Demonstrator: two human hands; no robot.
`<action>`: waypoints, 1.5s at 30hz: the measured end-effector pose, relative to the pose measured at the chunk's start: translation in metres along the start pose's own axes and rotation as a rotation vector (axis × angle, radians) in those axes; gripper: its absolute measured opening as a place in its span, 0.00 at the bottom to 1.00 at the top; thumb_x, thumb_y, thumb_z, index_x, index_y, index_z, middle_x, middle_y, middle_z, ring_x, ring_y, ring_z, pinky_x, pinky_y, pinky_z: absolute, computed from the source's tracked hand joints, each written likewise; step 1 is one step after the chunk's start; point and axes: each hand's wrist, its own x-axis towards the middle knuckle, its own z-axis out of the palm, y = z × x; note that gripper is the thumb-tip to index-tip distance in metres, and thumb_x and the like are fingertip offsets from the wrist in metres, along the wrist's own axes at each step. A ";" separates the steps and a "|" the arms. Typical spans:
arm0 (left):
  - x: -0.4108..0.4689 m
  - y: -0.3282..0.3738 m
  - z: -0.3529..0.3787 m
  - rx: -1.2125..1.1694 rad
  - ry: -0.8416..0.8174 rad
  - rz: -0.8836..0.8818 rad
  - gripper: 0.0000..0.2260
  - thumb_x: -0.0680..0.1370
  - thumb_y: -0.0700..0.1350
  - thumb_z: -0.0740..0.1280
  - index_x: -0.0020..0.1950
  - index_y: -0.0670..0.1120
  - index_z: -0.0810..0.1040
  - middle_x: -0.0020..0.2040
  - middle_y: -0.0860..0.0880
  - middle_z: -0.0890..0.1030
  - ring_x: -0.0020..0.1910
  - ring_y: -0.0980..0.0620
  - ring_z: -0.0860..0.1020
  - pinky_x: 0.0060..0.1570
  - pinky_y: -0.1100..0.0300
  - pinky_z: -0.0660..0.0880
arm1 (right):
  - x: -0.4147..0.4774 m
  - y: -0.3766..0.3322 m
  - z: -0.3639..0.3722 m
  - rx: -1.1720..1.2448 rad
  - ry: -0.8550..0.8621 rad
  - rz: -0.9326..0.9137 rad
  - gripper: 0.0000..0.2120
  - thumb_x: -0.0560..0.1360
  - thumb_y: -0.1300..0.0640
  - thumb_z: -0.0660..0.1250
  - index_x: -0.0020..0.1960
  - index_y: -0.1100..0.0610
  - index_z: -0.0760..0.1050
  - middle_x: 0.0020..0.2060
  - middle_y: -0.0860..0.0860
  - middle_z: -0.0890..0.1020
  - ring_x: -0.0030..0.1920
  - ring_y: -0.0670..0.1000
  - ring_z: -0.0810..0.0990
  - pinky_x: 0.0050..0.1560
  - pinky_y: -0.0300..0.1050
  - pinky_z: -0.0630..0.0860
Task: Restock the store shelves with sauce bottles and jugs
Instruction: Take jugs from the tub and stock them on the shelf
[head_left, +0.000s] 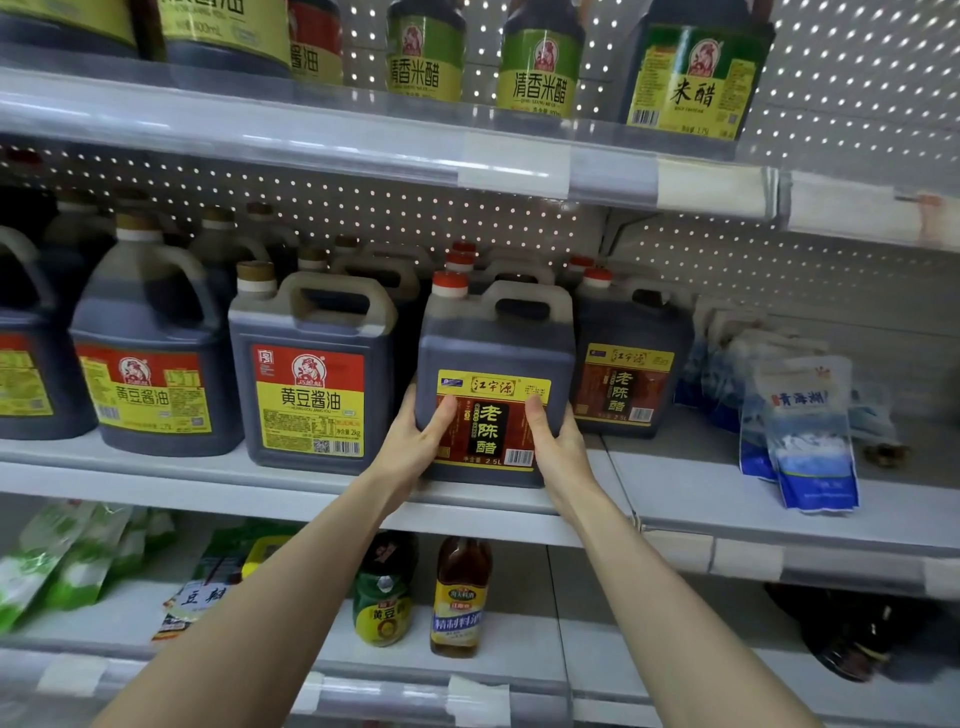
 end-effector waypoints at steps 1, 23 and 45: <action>-0.002 -0.002 -0.001 0.013 -0.017 -0.001 0.30 0.70 0.61 0.65 0.70 0.56 0.64 0.61 0.55 0.78 0.60 0.58 0.76 0.60 0.60 0.72 | -0.001 0.002 0.000 -0.005 -0.003 -0.003 0.32 0.75 0.39 0.60 0.76 0.46 0.58 0.68 0.48 0.73 0.66 0.50 0.73 0.61 0.44 0.73; -0.001 -0.010 -0.003 0.061 -0.027 -0.019 0.34 0.70 0.56 0.68 0.74 0.52 0.62 0.62 0.51 0.78 0.60 0.56 0.77 0.61 0.58 0.73 | -0.004 0.005 0.003 -0.016 0.017 -0.022 0.34 0.71 0.37 0.61 0.74 0.46 0.61 0.67 0.47 0.74 0.64 0.48 0.73 0.58 0.40 0.72; -0.025 0.009 -0.016 0.137 -0.051 -0.098 0.37 0.74 0.52 0.71 0.78 0.49 0.56 0.70 0.51 0.72 0.67 0.57 0.71 0.68 0.57 0.67 | -0.041 -0.001 0.003 -0.089 0.037 -0.018 0.37 0.72 0.38 0.65 0.77 0.48 0.58 0.71 0.46 0.70 0.71 0.48 0.68 0.72 0.47 0.64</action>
